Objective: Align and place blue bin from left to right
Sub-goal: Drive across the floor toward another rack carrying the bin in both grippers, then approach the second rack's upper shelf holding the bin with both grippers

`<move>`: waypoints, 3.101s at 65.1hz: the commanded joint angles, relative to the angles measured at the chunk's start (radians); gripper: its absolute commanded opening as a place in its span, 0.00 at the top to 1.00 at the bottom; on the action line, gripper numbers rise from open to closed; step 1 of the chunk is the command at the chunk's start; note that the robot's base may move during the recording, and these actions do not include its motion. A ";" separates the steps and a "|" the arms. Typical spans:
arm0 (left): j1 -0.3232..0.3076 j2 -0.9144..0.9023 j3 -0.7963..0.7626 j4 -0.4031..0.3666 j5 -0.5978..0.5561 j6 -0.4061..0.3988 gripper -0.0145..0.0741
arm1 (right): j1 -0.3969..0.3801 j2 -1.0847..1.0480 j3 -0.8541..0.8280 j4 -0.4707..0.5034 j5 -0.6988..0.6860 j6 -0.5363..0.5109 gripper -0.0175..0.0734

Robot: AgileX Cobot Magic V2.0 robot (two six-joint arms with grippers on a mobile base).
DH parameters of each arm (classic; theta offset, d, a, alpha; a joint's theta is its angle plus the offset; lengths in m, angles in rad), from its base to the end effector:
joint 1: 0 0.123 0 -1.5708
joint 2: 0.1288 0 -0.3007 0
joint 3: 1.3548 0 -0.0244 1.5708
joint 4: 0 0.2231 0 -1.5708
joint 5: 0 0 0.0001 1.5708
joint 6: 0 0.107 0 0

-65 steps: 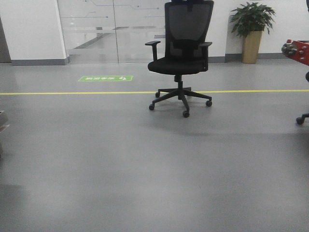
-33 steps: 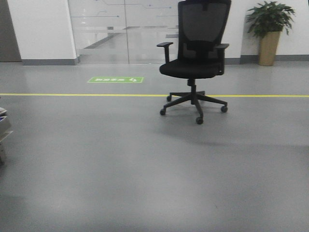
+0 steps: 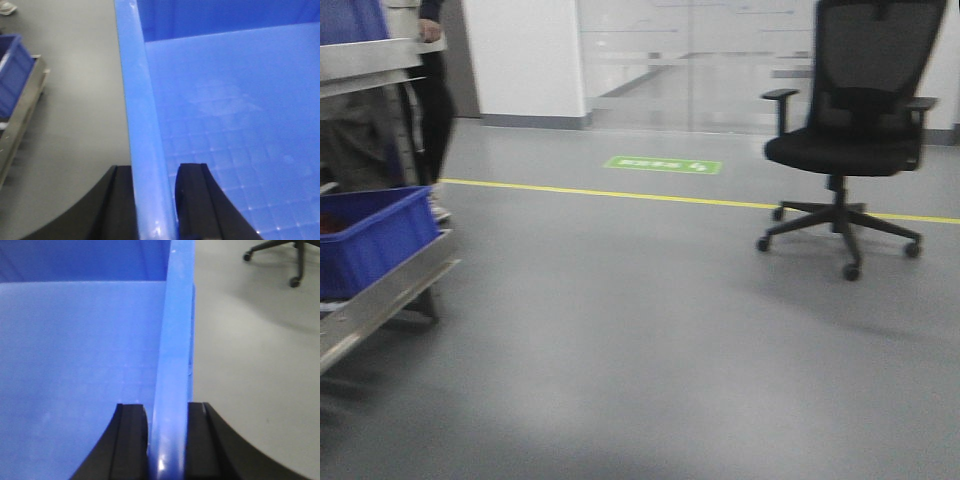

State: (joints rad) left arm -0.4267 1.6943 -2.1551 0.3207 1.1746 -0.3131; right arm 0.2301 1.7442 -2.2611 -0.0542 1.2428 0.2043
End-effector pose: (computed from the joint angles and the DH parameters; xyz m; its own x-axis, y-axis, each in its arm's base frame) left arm 0.3195 -0.1110 0.4927 -0.5438 0.0533 -0.8375 0.0797 0.9968 0.0117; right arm 0.3372 0.0733 0.4931 -0.6049 0.0488 -0.7948 -0.0767 0.9899 0.1191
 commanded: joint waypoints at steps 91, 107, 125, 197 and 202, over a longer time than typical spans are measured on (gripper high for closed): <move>-0.004 -0.020 -0.014 0.007 -0.073 0.019 0.85 | 0.001 -0.020 -0.020 -0.015 -0.179 -0.022 0.90; -0.004 -0.020 -0.014 0.007 -0.073 0.019 0.85 | 0.001 -0.020 -0.020 -0.015 -0.179 -0.022 0.90; -0.004 -0.020 -0.014 0.007 -0.073 0.019 0.85 | 0.001 -0.020 -0.020 -0.015 -0.179 -0.022 0.90; -0.004 -0.020 -0.014 0.007 -0.073 0.019 0.85 | 0.001 -0.020 -0.020 -0.015 -0.179 -0.022 0.90; -0.004 -0.020 -0.014 0.007 -0.073 0.019 0.85 | 0.001 -0.020 -0.020 -0.015 -0.179 -0.022 0.90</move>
State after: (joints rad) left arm -0.4267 1.6943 -2.1551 0.3241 1.1806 -0.3131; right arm 0.2301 1.7442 -2.2611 -0.0524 1.2432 0.2043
